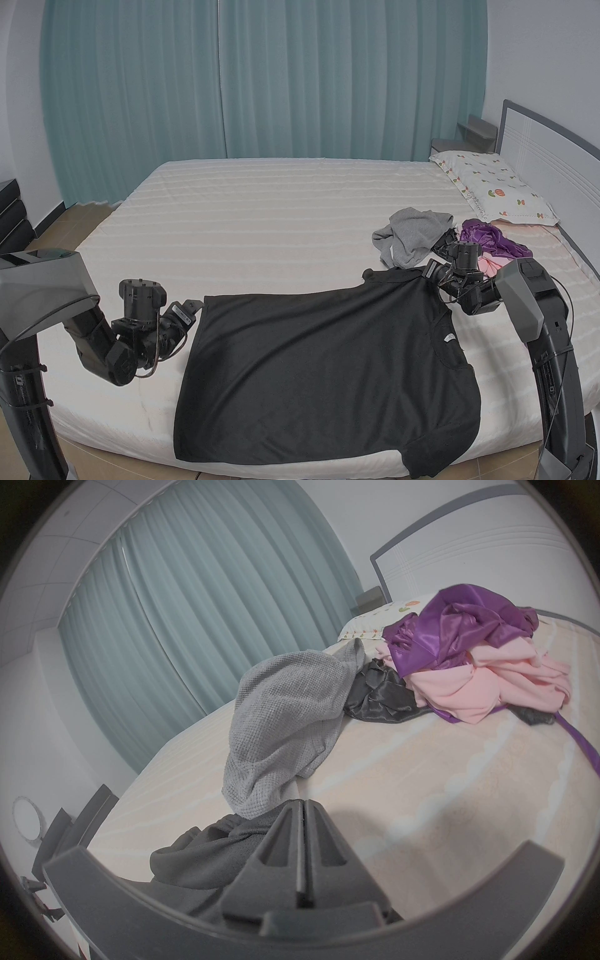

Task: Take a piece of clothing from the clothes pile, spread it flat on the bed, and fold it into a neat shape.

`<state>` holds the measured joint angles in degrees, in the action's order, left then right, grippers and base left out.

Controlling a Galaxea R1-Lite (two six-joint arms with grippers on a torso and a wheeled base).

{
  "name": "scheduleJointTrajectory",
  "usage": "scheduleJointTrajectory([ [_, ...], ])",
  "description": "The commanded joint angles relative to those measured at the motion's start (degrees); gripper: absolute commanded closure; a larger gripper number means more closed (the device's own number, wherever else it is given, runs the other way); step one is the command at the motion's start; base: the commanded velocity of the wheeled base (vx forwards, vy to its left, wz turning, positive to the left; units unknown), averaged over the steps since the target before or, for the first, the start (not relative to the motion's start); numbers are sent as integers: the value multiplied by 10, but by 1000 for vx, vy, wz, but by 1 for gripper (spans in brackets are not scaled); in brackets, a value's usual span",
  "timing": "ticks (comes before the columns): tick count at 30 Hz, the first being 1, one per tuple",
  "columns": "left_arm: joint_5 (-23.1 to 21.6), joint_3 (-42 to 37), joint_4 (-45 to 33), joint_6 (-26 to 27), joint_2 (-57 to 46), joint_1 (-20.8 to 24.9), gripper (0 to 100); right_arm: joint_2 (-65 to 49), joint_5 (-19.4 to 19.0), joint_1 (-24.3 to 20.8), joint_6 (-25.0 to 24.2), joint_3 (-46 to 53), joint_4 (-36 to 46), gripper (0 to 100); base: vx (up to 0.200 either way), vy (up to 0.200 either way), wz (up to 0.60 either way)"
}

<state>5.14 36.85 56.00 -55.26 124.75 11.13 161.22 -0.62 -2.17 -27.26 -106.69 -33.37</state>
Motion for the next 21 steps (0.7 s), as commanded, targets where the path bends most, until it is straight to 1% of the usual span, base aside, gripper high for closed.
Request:
scheduleJointTrajectory([
  [1,-2,150,-81,4,78,-20,0,-14,2,-4,-20,30,-1,100,0,0,0],
  [5,-2,255,-134,9,127,-19,0,-15,1,-5,-22,39,-1,100,0,0,0],
  [7,-1,304,-146,10,161,-19,0,-15,1,-6,-26,43,-1,100,0,0,0],
  [9,-2,328,-146,19,183,-19,0,-17,1,-6,-31,46,-1,100,0,0,0],
  [12,-7,353,-146,53,214,-19,0,-19,2,-7,-33,48,-1,100,0,0,0],
  [13,-1,380,-146,74,237,-19,0,-21,2,-8,-32,54,-1,100,0,0,0],
  [14,1,395,-147,81,245,-19,0,-22,2,-10,-32,55,-1,100,0,0,0],
  [21,4,444,-172,84,266,-19,0,-22,2,-13,-33,54,-1,100,0,0,0],
])
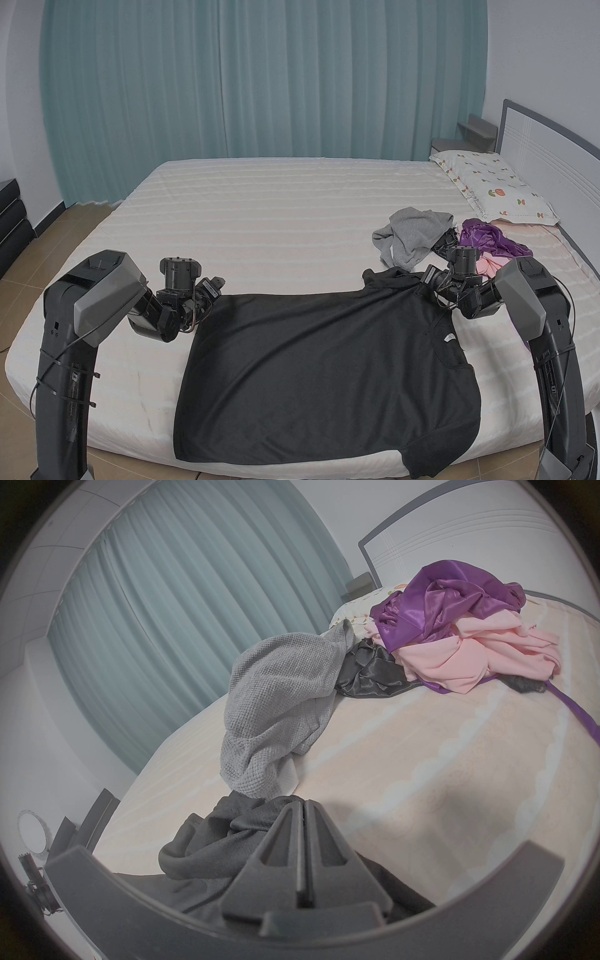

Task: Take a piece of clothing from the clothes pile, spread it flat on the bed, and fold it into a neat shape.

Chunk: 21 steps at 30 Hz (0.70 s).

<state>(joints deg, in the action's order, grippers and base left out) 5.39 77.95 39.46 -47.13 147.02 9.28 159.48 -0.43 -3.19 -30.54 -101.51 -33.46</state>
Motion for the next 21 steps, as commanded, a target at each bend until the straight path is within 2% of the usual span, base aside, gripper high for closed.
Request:
scheduleJointTrajectory([
  [1,1,38,-6,3,47,0,0,-5,-1,-2,0,3,0,100,0,0,0],
  [8,1,74,-19,5,65,0,0,-3,-1,-1,-2,1,0,100,0,0,0],
  [9,1,80,-26,5,66,0,100,-3,-1,-1,-6,1,0,100,0,0,0],
  [17,7,101,-41,4,70,-1,100,-2,-1,-1,-16,-2,0,100,0,0,0],
  [21,39,114,-37,2,69,-8,100,-3,0,-1,-17,-4,-16,100,0,0,0],
])
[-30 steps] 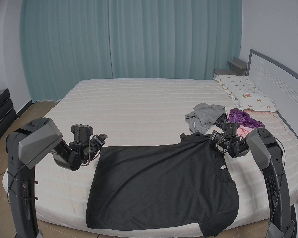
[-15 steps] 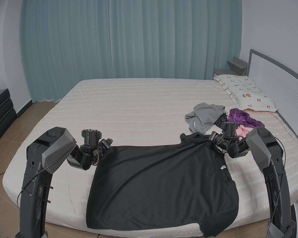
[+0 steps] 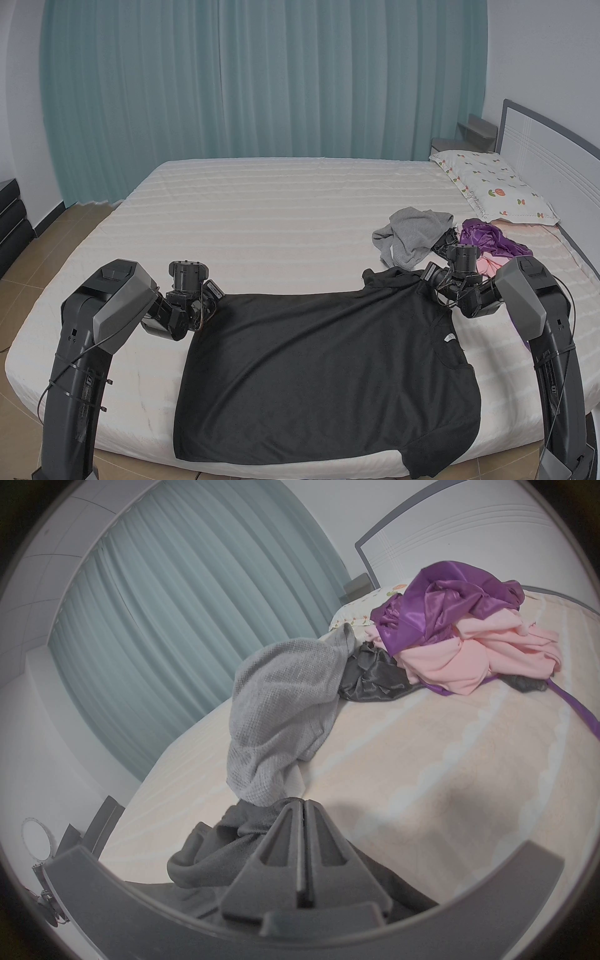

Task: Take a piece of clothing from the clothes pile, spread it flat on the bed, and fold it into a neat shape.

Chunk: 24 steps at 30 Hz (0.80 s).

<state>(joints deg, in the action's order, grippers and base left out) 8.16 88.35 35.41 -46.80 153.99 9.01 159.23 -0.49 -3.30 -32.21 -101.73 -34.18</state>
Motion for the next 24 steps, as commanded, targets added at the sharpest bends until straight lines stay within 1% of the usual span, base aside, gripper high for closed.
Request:
scheduleJointTrajectory([
  [1,21,17,4,-2,-2,-10,100,-1,1,1,0,-1,-15,100,0,0,0],
  [5,41,36,7,-10,-5,-25,100,-2,2,0,0,-1,-30,100,0,0,0],
  [10,41,36,6,-11,-18,-36,100,1,2,0,0,-3,-48,100,0,0,0],
  [14,41,37,5,-10,-17,-36,100,7,4,-1,0,-26,-52,100,0,0,0],
  [19,41,37,8,-10,-11,-34,100,28,27,-5,1,-98,-46,100,0,0,0],
  [24,41,51,8,-11,-7,-34,100,56,31,-5,8,-110,-37,100,0,0,0],
])
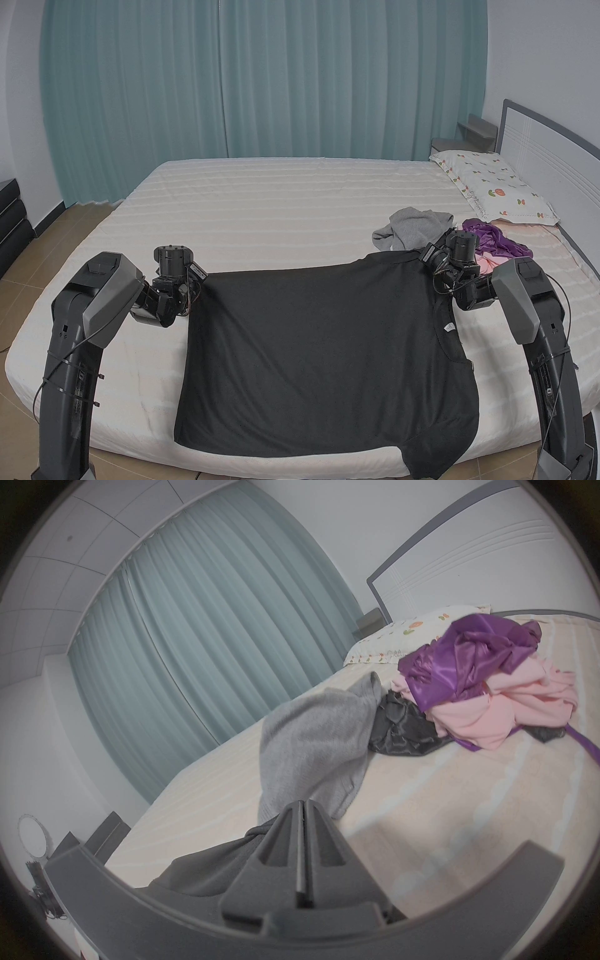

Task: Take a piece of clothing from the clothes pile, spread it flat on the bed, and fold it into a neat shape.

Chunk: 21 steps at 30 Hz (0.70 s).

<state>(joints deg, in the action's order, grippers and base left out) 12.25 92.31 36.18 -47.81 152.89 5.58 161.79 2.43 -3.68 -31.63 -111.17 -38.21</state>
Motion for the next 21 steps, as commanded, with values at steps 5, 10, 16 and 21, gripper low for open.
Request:
scheduleJointTrajectory([
  [5,1,19,-1,-1,16,1,100,53,2,3,8,-27,4,100,0,0,0],
  [10,-2,20,-4,-2,23,5,100,57,2,1,8,-27,7,100,0,0,0],
  [16,-3,19,-6,-1,27,6,0,61,2,-2,8,-25,10,0,0,0,0],
  [21,-4,13,-4,-1,21,6,0,43,0,-1,5,-3,7,0,0,0,0],
])
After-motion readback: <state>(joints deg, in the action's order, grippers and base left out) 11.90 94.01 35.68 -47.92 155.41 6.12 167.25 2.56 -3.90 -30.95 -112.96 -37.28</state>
